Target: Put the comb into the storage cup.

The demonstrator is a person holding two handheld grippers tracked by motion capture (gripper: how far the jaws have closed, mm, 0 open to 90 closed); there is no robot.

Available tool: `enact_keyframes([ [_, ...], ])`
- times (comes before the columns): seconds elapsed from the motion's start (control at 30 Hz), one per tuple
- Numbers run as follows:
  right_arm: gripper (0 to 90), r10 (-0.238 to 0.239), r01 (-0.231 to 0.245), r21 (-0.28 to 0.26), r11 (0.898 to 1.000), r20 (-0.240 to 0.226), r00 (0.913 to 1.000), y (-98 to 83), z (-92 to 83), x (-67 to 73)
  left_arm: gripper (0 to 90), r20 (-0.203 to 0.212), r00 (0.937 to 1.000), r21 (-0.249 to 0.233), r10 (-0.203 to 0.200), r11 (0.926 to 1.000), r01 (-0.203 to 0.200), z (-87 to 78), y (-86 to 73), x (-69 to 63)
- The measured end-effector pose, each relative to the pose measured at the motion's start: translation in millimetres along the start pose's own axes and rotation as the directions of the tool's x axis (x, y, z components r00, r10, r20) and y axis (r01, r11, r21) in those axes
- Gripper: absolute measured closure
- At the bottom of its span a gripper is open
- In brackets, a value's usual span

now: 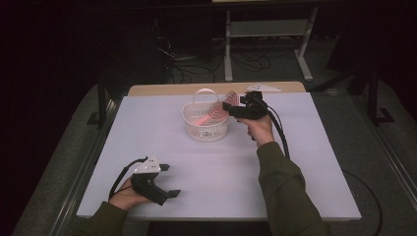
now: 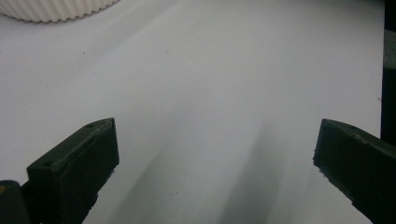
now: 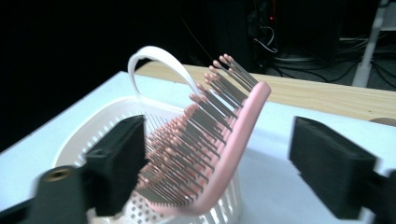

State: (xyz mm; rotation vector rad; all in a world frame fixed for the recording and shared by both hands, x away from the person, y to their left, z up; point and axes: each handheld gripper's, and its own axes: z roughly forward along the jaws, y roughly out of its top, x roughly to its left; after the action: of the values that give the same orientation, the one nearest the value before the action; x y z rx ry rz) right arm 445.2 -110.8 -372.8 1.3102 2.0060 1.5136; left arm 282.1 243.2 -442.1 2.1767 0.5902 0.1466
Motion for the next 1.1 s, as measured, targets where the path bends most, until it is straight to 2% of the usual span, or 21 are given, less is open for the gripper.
enact_keyframes([
  [0.07, 7.7, -0.014, 0.014, 0.02, 1.0, 0.0, 0.9999, 0.3, -1.7, 1.1, 0.0, -0.002, 1.0, -0.002, 0.004, 1.0, -0.004, 0.0, 0.9, 0.4],
  [0.17, 2.4, -0.058, 0.06, 0.065, 0.996, -0.031, 0.9978, 0.1, -3.5, 3.9, 0.0, -0.004, 1.0, -0.001, 0.003, 1.0, -0.003, 0.6, 1.0, 0.7],
  [0.23, 1.2, -0.095, 0.096, 0.094, 0.991, -0.018, 0.9953, -0.6, -5.2, 7.8, 0.0, -0.003, 1.0, 0.002, 0.004, 1.0, -0.004, 0.8, 0.9, 0.5],
  [0.47, 0.0, -0.159, 0.157, 0.149, 0.976, -0.005, 0.9873, -3.7, -11.3, 15.3, 0.0, 0.003, 1.0, -0.014, -0.005, 0.9999, 0.005, -0.5, 0.1, 0.4],
  [0.67, 0.0, -0.177, 0.176, 0.169, 0.97, -0.007, 0.9841, -9.7, -19.1, 17.0, 0.0, 0.004, 1.0, -0.016, -0.003, 0.9999, 0.004, -1.5, 0.1, 1.2],
  [0.87, 0.0, -0.2, 0.202, 0.185, 0.962, -0.029, 0.9794, -19.2, -29.8, 22.6, 0.0, 0.004, 1.0, -0.015, -0.007, 0.9999, 0.007, -0.3, 0.1, 1.2],
  [1.1, 0.0, -0.2, 0.205, 0.191, 0.96, -0.046, 0.9788, -30.2, -40.8, 21.7, 0.0, 0.0, 1.0, -0.015, -0.008, 0.9999, 0.008, -0.6, -0.2, 1.2],
])
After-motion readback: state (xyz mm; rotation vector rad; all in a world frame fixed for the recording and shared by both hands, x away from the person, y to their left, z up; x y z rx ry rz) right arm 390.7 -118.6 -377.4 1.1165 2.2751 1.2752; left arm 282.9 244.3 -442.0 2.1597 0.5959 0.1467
